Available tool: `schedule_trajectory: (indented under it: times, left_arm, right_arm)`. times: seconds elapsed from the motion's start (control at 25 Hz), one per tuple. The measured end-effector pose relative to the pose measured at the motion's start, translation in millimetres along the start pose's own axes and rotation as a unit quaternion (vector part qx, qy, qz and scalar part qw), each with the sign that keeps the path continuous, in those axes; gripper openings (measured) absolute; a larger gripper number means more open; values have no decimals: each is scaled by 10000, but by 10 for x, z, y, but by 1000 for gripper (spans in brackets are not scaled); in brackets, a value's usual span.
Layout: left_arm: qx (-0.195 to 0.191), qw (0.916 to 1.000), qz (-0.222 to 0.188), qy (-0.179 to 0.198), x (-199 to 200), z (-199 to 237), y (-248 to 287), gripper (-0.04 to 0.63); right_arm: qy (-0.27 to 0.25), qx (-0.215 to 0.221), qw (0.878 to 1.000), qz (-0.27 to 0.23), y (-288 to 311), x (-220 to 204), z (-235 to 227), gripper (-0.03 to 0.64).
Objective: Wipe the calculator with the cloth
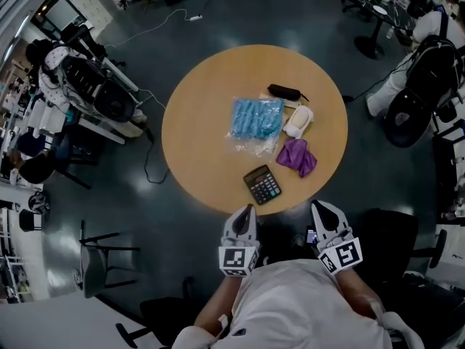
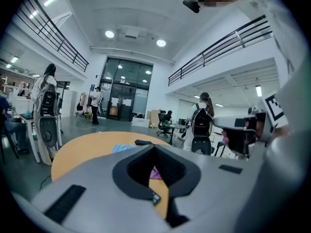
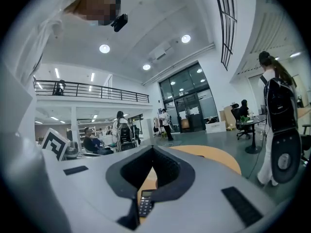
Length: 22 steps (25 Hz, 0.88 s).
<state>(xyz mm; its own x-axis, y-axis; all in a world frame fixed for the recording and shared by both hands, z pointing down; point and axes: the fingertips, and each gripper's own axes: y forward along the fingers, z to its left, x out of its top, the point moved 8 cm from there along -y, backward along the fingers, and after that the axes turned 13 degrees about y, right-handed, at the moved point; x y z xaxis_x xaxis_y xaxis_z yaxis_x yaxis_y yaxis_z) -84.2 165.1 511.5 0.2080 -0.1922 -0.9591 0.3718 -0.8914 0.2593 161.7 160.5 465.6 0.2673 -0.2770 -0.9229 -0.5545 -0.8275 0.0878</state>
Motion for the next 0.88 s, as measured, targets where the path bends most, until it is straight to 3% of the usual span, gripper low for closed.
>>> schedule_trajectory:
  times: [0.24,0.48,0.68,0.8,0.88]
  left_arm:
    - [-621,9976,272,124,-248,433,459,8]
    - [-1383,9874,368,679,-378,832,955,6]
    - [-1639,9830,738,379,-724,949,1292,7]
    - [-2147,9677,1318,104,-1053,961,1566,24]
    - [-2571,9488,1837,-37,-1241,992,1824,143]
  right_arm:
    - [24,-375,9992,-134,432,-46,-11,17]
    - [167,-686,9974,-135,763,-62,-39,17]
    - [92,-349,9993,3,1005,-27,-146,17]
    - [59,-131,9999,39,1097,6,-216,17]
    - [106,-92,9998,104,1135,-7,-280,17]
